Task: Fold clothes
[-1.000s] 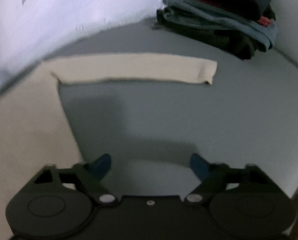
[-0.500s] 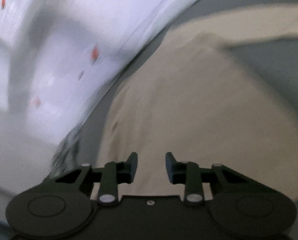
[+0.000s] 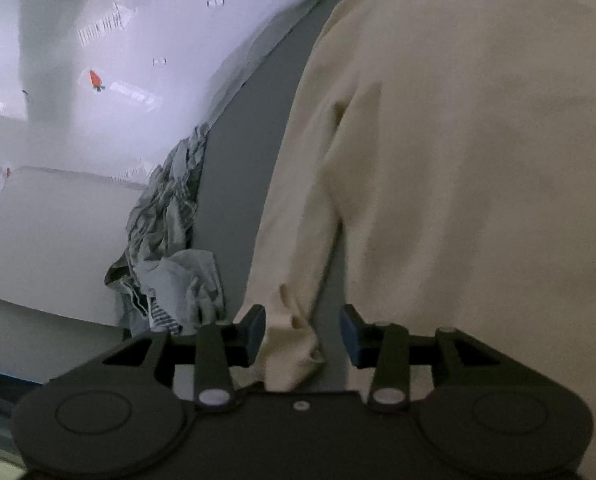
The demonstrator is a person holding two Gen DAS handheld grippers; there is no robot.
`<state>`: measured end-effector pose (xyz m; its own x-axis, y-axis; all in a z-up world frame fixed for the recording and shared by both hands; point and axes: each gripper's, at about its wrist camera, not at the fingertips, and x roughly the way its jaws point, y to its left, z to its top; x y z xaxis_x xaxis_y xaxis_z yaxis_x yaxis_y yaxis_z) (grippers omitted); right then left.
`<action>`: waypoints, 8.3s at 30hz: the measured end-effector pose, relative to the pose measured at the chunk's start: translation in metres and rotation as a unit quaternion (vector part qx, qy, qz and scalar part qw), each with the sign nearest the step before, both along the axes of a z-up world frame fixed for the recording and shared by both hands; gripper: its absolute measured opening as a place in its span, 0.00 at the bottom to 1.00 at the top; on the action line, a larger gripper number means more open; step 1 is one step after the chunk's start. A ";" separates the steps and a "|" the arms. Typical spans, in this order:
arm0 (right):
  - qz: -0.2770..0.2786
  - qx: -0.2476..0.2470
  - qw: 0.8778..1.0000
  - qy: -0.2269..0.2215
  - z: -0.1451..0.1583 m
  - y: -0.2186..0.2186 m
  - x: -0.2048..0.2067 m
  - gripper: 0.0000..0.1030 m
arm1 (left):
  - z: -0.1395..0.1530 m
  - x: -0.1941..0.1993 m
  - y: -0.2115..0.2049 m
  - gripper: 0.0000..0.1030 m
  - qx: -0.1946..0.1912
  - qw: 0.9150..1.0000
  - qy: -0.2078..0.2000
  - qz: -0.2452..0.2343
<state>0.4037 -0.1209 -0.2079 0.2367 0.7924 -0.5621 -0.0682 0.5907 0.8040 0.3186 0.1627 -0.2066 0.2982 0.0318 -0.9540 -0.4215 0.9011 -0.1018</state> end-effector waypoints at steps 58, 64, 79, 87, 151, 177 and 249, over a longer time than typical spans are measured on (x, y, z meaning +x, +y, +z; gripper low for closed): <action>-0.322 -0.291 0.885 -0.170 0.084 -0.290 -0.024 0.20 | 0.027 0.013 -0.095 1.00 0.018 0.997 -0.080 -0.012; -0.301 -0.303 0.898 -0.109 0.045 -0.303 -0.013 0.35 | 0.009 0.019 -0.110 1.00 0.035 0.999 -0.039 -0.004; -0.218 -0.337 0.903 -0.151 0.020 -0.273 0.011 0.18 | -0.002 0.033 -0.113 1.00 0.044 0.999 0.022 -0.009; -0.229 -0.273 0.924 -0.140 0.023 -0.295 0.023 0.01 | -0.002 0.038 -0.107 1.00 0.033 0.999 0.042 -0.010; -0.167 -0.058 0.984 0.022 -0.005 -0.024 -0.118 0.15 | 0.008 -0.092 0.011 1.00 0.022 0.988 0.002 -0.155; -0.121 -0.041 0.989 -0.068 0.018 -0.055 -0.121 0.02 | 0.015 -0.071 -0.016 1.00 0.058 0.988 0.017 -0.143; -0.321 -0.389 0.831 -0.233 0.063 -0.379 0.067 0.01 | 0.039 0.313 -0.185 0.04 -0.042 0.948 -0.272 -0.158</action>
<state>0.4702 -0.5002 -0.1452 0.8066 -0.1418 -0.5739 0.2641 0.9550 0.1351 0.6312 -0.0222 -0.1679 0.7292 -0.2103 -0.6512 0.0038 0.9528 -0.3035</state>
